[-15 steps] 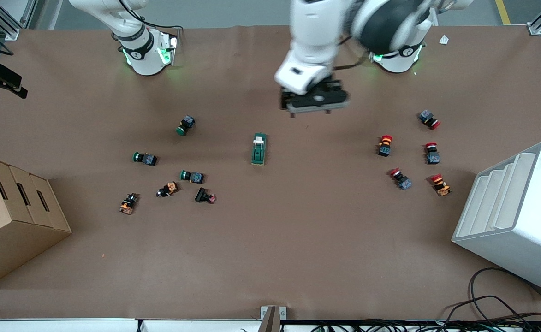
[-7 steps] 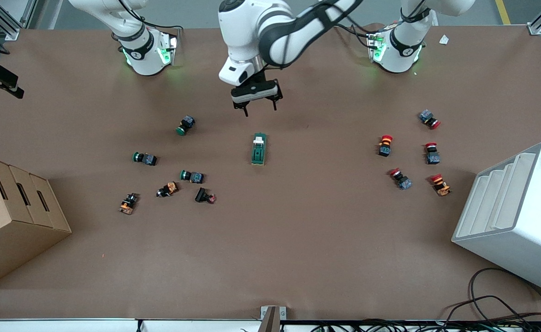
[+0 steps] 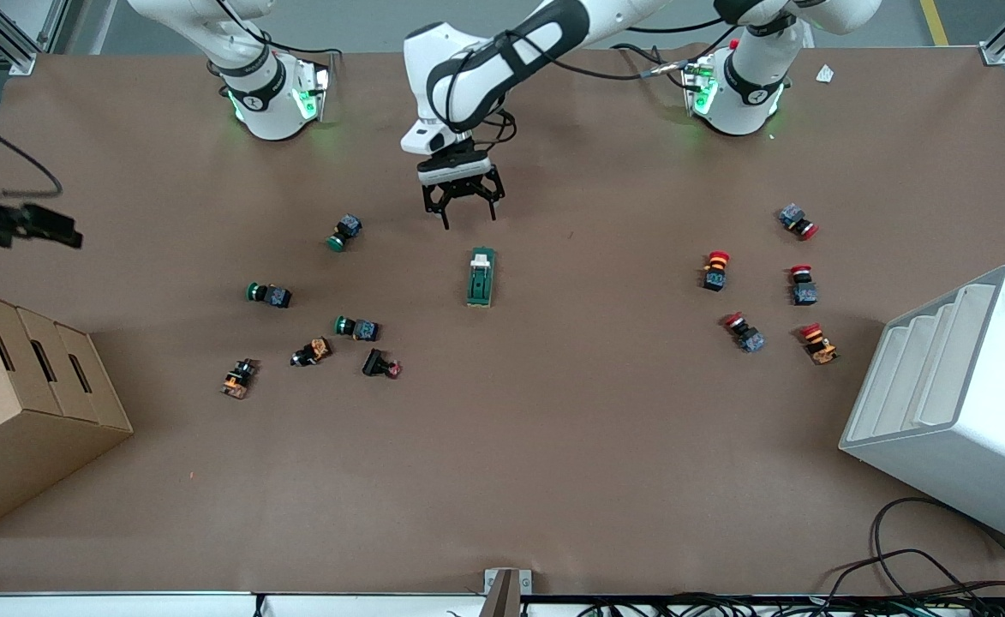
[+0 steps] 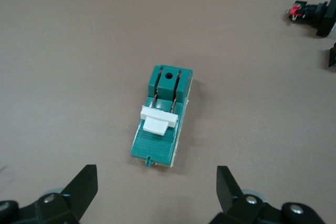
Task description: Close load switch with both arms
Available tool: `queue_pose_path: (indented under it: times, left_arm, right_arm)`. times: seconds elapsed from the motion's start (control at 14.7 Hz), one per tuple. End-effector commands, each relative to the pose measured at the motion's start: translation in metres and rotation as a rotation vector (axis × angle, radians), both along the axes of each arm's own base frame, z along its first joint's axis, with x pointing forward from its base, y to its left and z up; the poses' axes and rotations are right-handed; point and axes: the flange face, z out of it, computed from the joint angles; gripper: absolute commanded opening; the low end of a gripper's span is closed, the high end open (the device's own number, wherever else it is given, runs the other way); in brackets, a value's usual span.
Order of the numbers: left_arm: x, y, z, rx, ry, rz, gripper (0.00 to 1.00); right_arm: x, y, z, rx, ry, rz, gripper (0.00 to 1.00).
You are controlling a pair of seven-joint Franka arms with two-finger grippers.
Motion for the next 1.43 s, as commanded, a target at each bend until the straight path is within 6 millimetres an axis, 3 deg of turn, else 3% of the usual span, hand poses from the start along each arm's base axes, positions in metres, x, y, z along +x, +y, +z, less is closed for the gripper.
queue_pose_path:
  times: [0.0, 0.27, 0.61, 0.75, 1.09, 1.36]
  left_arm:
    - [-0.016, 0.016, -0.026, -0.033, -0.12, -0.071, 1.0]
    - [-0.028, 0.035, -0.072, -0.12, -0.27, -0.158, 1.0]
    - [-0.01, 0.046, -0.091, -0.066, -0.436, -0.179, 1.0]
    - [-0.016, 0.042, -0.094, -0.065, -0.44, -0.19, 1.0]
    - [-0.03, 0.054, -0.134, -0.023, -0.518, -0.214, 1.0]
    - [-0.034, 0.048, -0.144, -0.022, -0.522, -0.221, 1.0]
  right_arm:
    - [0.013, 0.011, -0.006, -0.013, 0.021, -0.004, 1.0]
    - [0.012, 0.074, -0.028, 0.062, 0.058, -0.144, 1.0]
    - [-0.005, 0.207, -0.068, 0.075, 0.103, -0.276, 1.0]
    - [-0.015, 0.258, -0.093, 0.132, 0.072, -0.282, 1.0]
    - [-0.048, 0.406, -0.172, 0.086, 0.002, -0.336, 1.0]
    - [-0.07, 0.471, -0.22, 0.098, -0.06, -0.285, 1.0]
